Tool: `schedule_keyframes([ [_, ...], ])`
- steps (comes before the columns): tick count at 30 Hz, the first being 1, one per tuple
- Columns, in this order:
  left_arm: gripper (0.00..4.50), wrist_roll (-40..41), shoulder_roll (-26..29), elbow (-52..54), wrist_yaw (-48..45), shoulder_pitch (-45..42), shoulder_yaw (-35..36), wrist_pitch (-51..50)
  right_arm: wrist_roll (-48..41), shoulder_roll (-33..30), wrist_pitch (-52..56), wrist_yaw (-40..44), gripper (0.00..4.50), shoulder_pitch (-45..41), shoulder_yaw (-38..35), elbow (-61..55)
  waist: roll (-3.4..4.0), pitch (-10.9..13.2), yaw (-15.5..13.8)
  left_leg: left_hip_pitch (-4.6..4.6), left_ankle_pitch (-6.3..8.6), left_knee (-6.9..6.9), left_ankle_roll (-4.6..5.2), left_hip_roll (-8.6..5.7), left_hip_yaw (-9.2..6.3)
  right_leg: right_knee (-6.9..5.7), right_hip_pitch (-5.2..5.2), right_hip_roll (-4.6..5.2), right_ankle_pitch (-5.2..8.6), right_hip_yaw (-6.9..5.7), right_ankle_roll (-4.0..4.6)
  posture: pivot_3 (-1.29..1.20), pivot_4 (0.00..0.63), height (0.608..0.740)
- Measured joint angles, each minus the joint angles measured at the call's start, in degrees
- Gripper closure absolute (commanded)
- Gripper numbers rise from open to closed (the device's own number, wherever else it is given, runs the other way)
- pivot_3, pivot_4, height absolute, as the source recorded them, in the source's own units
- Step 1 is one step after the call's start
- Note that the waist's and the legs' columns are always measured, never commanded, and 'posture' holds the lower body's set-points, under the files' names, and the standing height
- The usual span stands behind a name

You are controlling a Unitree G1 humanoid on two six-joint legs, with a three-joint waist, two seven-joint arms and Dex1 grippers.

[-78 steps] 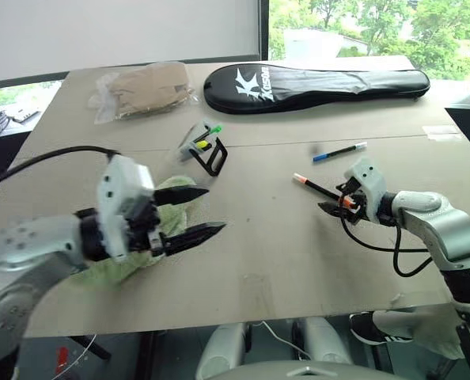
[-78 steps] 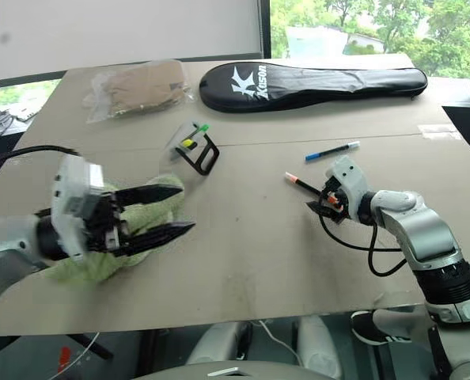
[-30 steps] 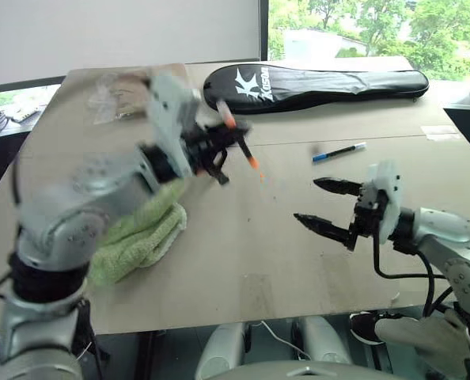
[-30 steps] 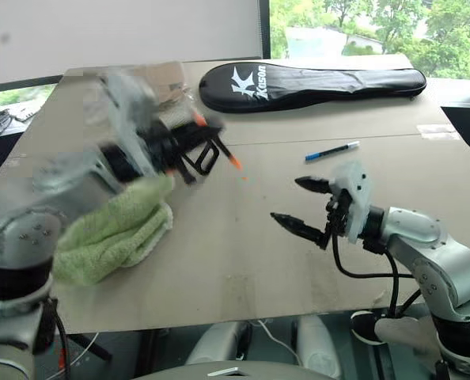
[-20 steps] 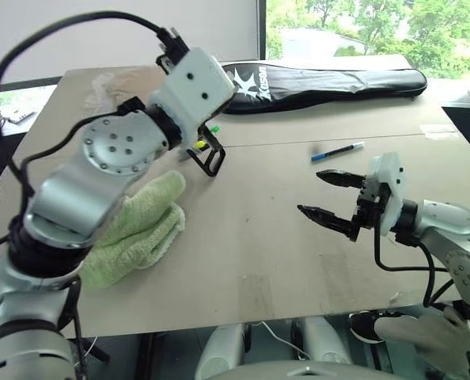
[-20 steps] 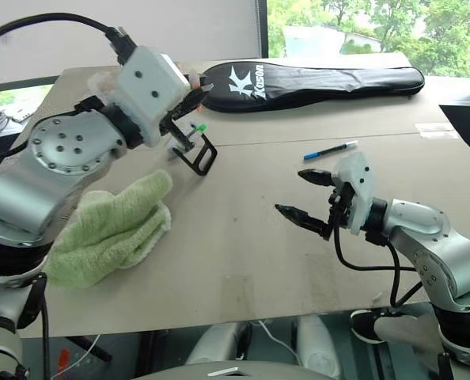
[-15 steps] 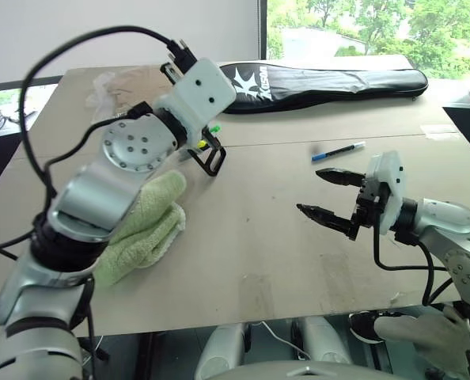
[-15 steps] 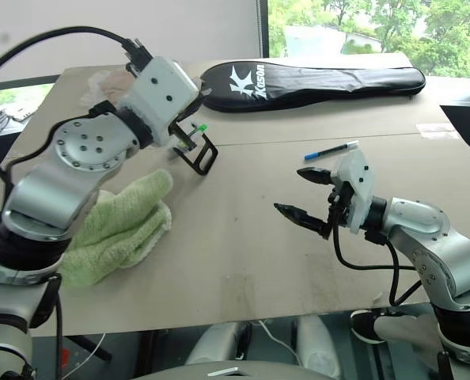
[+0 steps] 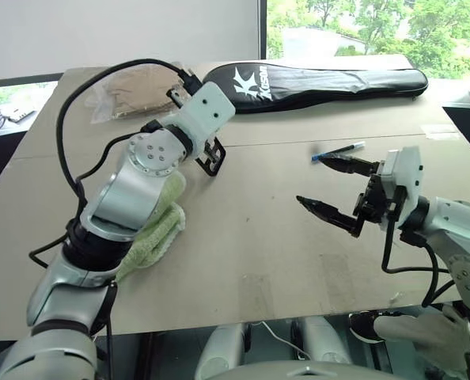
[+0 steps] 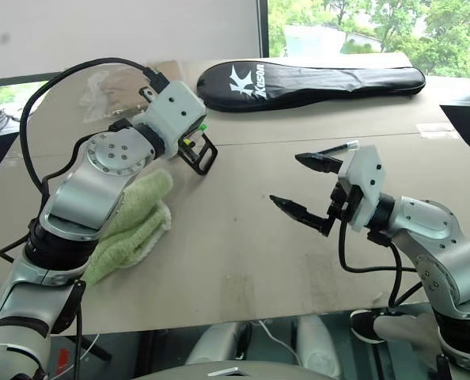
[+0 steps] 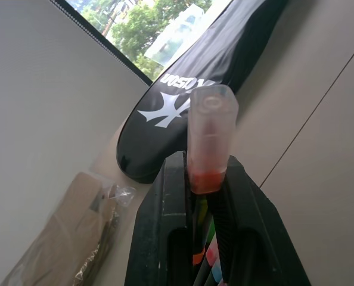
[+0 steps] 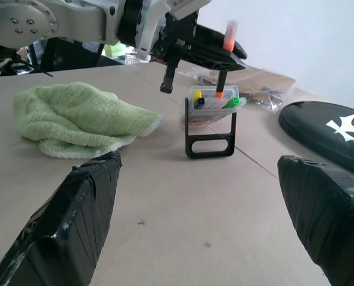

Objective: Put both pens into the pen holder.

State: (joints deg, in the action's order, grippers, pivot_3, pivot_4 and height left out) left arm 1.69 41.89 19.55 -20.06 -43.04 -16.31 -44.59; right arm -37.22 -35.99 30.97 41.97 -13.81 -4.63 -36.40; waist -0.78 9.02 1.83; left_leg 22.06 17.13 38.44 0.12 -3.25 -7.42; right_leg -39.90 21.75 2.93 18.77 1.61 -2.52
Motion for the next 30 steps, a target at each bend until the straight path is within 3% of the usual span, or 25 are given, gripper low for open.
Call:
schedule_keyframes([
  [7, 4.5, -2.47, -1.27, -1.51, -1.08, 0.47, 0.58, -0.71, -2.44, 1.53, -1.67, -0.3, 0.03, 0.07, -0.78, -1.54, 0.0, 0.0, 0.03, 0.0, 0.0, 0.01, 0.0, 0.0, -0.01, -0.01, -0.01, 0.0, 0.0, -0.02, 0.0, 0.0, 0.15, 0.74],
  [8, 3.5, -2.71, -1.4, -1.83, -1.17, 0.72, 0.75, -0.9, -2.76, 1.53, -1.71, -0.4, 0.0, 0.06, -0.92, -1.68, 0.0, 0.0, 0.04, 0.0, 0.0, 0.01, 0.0, 0.0, -0.02, -0.01, 0.0, 0.0, 0.0, -0.02, 0.0, 0.0, 0.15, 0.74],
  [9, 3.19, -2.77, -1.67, -2.14, -1.28, 0.96, 1.17, -1.16, -3.11, 1.53, -1.8, -0.41, 0.0, 0.03, -0.92, -1.72, 0.0, 0.0, 0.03, 0.0, 0.0, 0.01, 0.0, 0.0, -0.03, -0.01, -0.01, 0.0, 0.0, -0.03, 0.0, 0.0, 0.15, 0.74],
  [14, 0.81, -3.74, -2.57, -2.12, -1.52, 1.48, 3.19, -1.03, -3.71, 1.4, -2.29, -0.62, 0.0, 0.0, -0.97, -1.61, 0.0, 0.0, 0.0, 0.0, 0.0, 0.02, 0.0, -0.01, -0.03, -0.01, -0.01, 0.01, 0.0, -0.03, 0.0, 0.0, 0.15, 0.74],
  [16, 0.81, -2.07, -4.59, -1.16, -2.48, 2.06, 5.41, -0.5, -2.21, 0.58, -2.16, -1.01, 0.0, -0.89, -0.43, -0.12, 0.0, 0.0, -0.02, 0.01, 0.0, 0.06, 0.0, -0.02, -0.02, -0.01, -0.02, 0.03, 0.0, -0.04, 0.0, 0.0, 0.15, 0.74],
  [21, 0.81, 13.93, -11.5, 10.07, -11.19, 6.04, 14.13, -0.56, 7.11, -5.79, 0.05, 0.69, 0.0, -7.83, 5.35, 13.49, 0.02, 0.01, 0.38, 0.06, 0.0, 0.12, 0.0, -0.02, 0.02, -0.02, 0.01, 0.07, 0.0, -0.04, 0.0, 0.0, 0.15, 0.74],
  [25, 0.81, 25.44, -10.06, 17.13, -16.83, 15.06, 20.98, -4.75, 16.63, -8.93, -4.4, 9.84, 0.0, -21.19, 12.7, 35.76, 0.09, 0.02, 1.35, -0.26, 0.0, -0.08, 0.0, 0.15, 0.35, -0.07, -0.07, -0.07, 0.0, 0.24, 0.01, 0.0, 0.15, 0.74],
  [30, 0.81, 34.03, -8.86, 19.97, -18.47, 24.51, 28.8, -6.53, 30.49, -2.33, -17.64, 19.41, 0.0, -43.9, 23.51, 71.17, 0.07, 0.07, 2.3, -0.22, 0.0, -0.02, 0.0, 0.18, 0.5, -0.05, -0.01, -0.08, -0.01, 0.37, 0.01, 0.0, 0.15, 0.74],
])
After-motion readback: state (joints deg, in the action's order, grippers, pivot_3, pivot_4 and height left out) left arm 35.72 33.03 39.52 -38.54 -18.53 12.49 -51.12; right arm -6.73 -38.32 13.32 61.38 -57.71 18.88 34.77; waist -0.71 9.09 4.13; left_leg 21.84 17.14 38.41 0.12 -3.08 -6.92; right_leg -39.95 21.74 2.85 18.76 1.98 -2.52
